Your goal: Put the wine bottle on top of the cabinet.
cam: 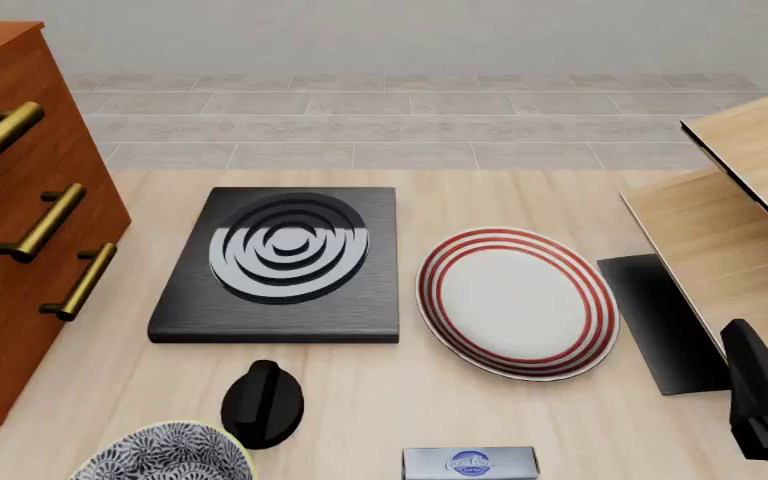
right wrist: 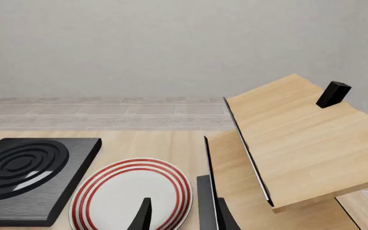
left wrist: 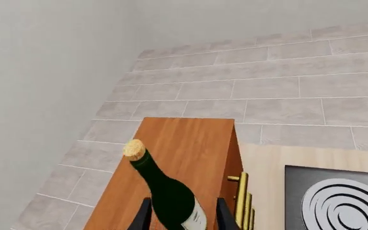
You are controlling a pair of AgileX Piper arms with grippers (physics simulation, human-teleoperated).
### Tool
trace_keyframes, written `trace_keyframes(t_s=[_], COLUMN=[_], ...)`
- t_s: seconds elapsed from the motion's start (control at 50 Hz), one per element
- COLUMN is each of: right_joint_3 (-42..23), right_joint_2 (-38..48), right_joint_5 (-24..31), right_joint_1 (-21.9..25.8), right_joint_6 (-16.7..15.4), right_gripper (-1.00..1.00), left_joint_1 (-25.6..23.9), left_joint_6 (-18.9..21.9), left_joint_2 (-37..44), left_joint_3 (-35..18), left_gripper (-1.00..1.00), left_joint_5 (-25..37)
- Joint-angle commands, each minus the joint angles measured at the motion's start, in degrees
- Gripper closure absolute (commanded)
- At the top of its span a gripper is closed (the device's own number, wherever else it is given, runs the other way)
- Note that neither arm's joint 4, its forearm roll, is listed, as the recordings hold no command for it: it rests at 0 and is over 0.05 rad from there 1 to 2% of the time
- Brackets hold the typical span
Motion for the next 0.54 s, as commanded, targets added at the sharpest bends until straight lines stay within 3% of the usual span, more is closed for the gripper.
trace_keyframes(t_s=[0.02, 0.14, 0.38, 0.54], right_joint_3=[0.00, 0.00, 0.00, 0.00], right_joint_2=[-0.01, 0.01, 0.01, -0.02], right_joint_5=[0.00, 0.00, 0.00, 0.00], right_joint_1=[-0.01, 0.00, 0.02, 0.00], right_joint_6=[0.00, -0.01, -0.01, -0.01], right_gripper=[-1.00, -1.00, -1.00, -1.00], left_joint_1=[1.75, 1.01, -1.73, -4.63], left_joint_6=[1.99, 0.78, 0.62, 0.78], left_joint_2=[-1.69, -3.71, -4.80, -10.12], left_joint_3=[-2.82, -4.01, -13.53, -11.06], left_gripper=[-1.00, -1.00, -1.00, -1.00], left_joint_5=[2.62, 3.71, 10.54, 11.68])
